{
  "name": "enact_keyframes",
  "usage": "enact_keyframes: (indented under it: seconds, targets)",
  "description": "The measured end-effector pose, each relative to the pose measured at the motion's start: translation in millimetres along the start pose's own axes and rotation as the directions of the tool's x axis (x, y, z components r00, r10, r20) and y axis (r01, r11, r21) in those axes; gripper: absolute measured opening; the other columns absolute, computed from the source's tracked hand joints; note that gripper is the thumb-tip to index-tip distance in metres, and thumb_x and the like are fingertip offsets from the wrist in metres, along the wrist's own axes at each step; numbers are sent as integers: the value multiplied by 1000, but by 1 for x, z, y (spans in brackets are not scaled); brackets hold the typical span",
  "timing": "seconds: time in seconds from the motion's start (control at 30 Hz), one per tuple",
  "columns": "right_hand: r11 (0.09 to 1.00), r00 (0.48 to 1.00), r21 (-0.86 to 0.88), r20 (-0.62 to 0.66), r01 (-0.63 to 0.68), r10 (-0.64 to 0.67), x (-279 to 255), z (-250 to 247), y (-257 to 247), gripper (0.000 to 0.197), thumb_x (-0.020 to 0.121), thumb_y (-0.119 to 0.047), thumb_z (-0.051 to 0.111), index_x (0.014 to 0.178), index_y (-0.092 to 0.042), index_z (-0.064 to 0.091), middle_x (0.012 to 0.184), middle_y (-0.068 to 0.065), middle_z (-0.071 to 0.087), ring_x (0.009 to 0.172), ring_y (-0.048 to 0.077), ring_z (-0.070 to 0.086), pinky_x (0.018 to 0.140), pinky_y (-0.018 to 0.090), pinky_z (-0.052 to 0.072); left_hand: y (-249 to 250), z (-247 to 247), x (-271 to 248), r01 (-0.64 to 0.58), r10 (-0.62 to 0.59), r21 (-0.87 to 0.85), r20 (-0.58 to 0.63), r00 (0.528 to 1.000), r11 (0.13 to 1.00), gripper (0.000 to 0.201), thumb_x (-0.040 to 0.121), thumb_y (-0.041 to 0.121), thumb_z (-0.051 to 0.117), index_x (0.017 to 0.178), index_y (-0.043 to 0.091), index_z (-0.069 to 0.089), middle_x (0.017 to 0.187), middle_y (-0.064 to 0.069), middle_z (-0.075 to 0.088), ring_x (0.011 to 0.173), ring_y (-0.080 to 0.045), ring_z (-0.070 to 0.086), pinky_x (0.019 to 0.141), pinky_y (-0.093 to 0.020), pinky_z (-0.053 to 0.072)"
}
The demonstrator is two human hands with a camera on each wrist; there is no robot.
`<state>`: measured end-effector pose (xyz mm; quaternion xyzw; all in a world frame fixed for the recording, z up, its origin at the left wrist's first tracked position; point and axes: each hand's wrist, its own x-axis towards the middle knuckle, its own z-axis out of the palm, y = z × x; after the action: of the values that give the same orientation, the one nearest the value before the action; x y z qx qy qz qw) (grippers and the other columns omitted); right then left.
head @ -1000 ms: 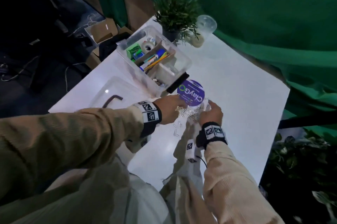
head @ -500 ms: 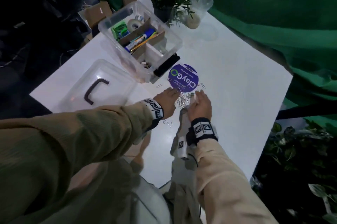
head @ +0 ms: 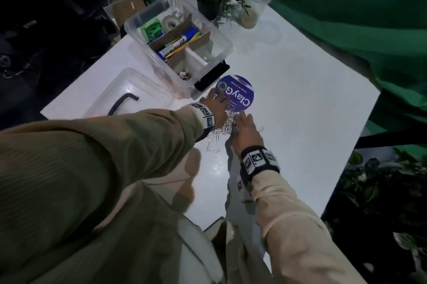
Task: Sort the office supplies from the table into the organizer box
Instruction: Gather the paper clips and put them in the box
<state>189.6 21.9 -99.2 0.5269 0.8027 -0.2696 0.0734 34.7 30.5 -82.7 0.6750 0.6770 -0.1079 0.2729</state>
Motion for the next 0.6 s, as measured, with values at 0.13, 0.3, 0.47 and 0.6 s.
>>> enact_keyframes:
  seconds: [0.13,0.3,0.47,0.6]
  targets:
    - [979,987,203,-155,-5,37,-17,10,9,57,87,-1,46,142,-13,41,156,5,28,146,23,21,112,36,29,1,24,-18,-95,97,40,-25,995,995,57,98,28,35,150,12,17,158,-14,12,145,-36,10,114,-52,25]
    - [985,971,161,-218,-65,100,-21,1,11,54,86,-19,59,139,-19,46,146,4,42,132,25,35,98,37,42,-15,35,-36,-165,153,-64,-164,974,984,62,92,45,48,146,20,30,148,-7,35,133,-30,32,100,-44,42]
    - [991,983,-15,-129,-131,128,-10,-1,-9,49,84,-26,65,130,-20,51,127,9,48,120,29,41,78,36,47,-10,27,-30,-120,118,1,-163,979,993,76,82,50,63,144,21,31,132,-9,44,120,-29,39,89,-41,45]
    - [985,982,-58,-113,-160,153,-4,-2,-17,23,90,-19,55,111,-12,64,118,14,50,113,32,46,72,36,46,-3,17,-24,-94,94,5,-117,989,996,54,85,41,63,132,17,50,128,-10,46,118,-30,42,87,-41,46]
